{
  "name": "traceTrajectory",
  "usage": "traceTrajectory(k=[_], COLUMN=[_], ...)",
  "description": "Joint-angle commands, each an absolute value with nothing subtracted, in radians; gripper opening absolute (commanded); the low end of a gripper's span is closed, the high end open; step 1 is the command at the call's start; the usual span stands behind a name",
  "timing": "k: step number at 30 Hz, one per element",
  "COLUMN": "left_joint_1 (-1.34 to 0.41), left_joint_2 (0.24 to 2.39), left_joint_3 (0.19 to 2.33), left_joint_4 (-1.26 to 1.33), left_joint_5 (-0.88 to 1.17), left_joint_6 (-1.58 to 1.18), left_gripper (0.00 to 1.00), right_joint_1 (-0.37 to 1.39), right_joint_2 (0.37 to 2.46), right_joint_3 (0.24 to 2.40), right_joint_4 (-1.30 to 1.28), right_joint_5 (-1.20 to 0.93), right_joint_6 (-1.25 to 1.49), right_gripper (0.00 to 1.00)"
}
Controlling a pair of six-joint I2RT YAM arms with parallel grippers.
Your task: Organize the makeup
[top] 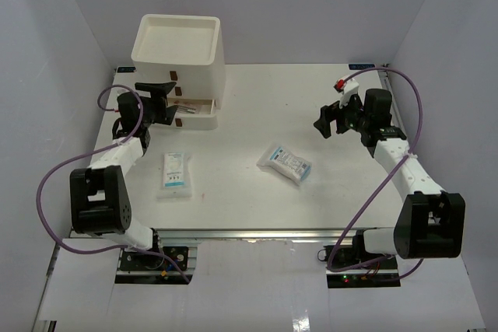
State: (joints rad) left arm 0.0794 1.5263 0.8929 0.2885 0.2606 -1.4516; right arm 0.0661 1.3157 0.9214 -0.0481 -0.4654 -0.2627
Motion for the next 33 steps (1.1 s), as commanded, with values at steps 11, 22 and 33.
traceTrajectory(k=[11, 22, 33], left_joint_1=[0.12, 0.105, 0.106], left_joint_2=[1.113, 0.875, 0.841], left_joint_3=[0.745, 0.584, 0.582], left_joint_4=[0.29, 0.207, 0.176], left_joint_5=[0.848, 0.729, 0.718], left_joint_6=[-0.719, -0.485, -0.457], left_gripper=[0.98, 0.98, 0.98], right_joint_1=[-0.054, -0.081, -0.087], right_joint_2=[1.84, 2.131, 2.347], right_joint_3=[1.5, 1.862, 2.107], right_joint_4=[-0.618, -0.767, -0.844], right_joint_5=[-0.312, -0.201, -0.102], right_joint_6=[-0.805, -0.983, -1.08], right_gripper=[0.9, 0.9, 0.92])
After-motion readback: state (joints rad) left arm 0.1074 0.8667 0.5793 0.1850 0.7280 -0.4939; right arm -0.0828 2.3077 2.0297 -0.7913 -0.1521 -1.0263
